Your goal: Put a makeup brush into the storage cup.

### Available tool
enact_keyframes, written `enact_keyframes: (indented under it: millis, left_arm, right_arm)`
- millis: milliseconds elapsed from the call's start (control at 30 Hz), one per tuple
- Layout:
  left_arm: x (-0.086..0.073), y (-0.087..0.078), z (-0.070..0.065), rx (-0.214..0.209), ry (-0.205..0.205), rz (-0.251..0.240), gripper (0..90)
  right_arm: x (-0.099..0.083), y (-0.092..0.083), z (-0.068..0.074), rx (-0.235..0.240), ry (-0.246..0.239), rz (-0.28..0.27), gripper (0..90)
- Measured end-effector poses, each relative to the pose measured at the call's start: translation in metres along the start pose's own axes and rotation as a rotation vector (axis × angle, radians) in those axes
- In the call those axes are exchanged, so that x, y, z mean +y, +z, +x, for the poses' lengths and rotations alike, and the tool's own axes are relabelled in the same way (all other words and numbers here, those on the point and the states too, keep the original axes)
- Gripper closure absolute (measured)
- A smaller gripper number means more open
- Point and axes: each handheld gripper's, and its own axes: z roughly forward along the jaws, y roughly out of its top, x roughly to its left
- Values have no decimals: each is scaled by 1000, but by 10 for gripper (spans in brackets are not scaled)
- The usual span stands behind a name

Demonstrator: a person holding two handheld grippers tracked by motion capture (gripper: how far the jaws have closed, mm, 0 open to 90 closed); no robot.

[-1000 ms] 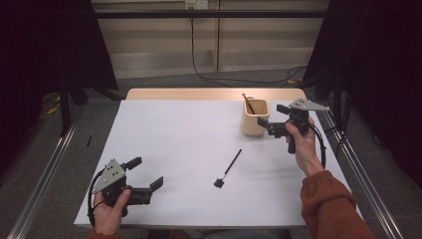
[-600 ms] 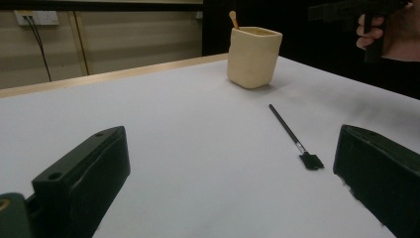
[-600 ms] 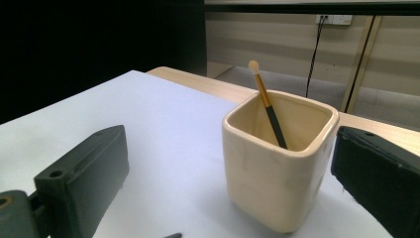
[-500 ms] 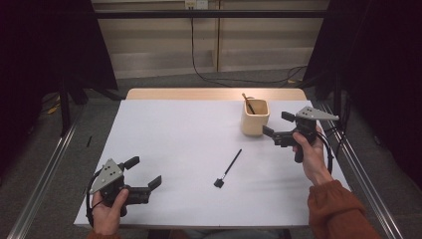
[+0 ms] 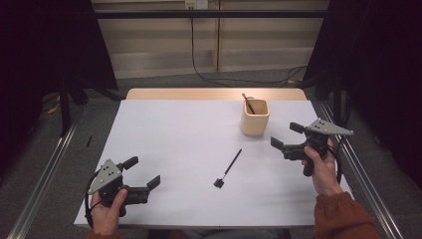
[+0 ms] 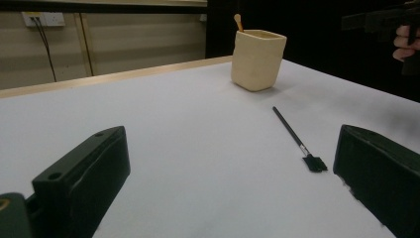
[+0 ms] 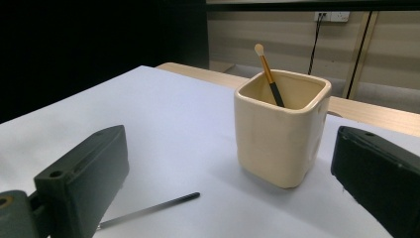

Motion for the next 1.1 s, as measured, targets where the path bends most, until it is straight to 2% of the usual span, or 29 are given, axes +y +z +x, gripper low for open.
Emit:
enact_keyframes:
  millis: [233,600,800,967,1100]
  left_arm:
    - [0,-3,0,6,-7,-7,11]
    - [-1,-12,0,51,-12,-38,13]
    - [-3,-15,-2,47,-12,-36,13]
    - [-3,-17,-4,37,-4,-34,12]
    - [-2,-16,-4,33,-2,-34,12]
  right_arm:
    - [-5,-15,12,2,-6,-36,10]
    - [-33,-39,19,-17,8,5,12]
    - [-46,-54,21,-39,11,19,15]
    - [-60,-67,26,-39,18,21,14]
    - [-59,-69,25,-42,19,5,14]
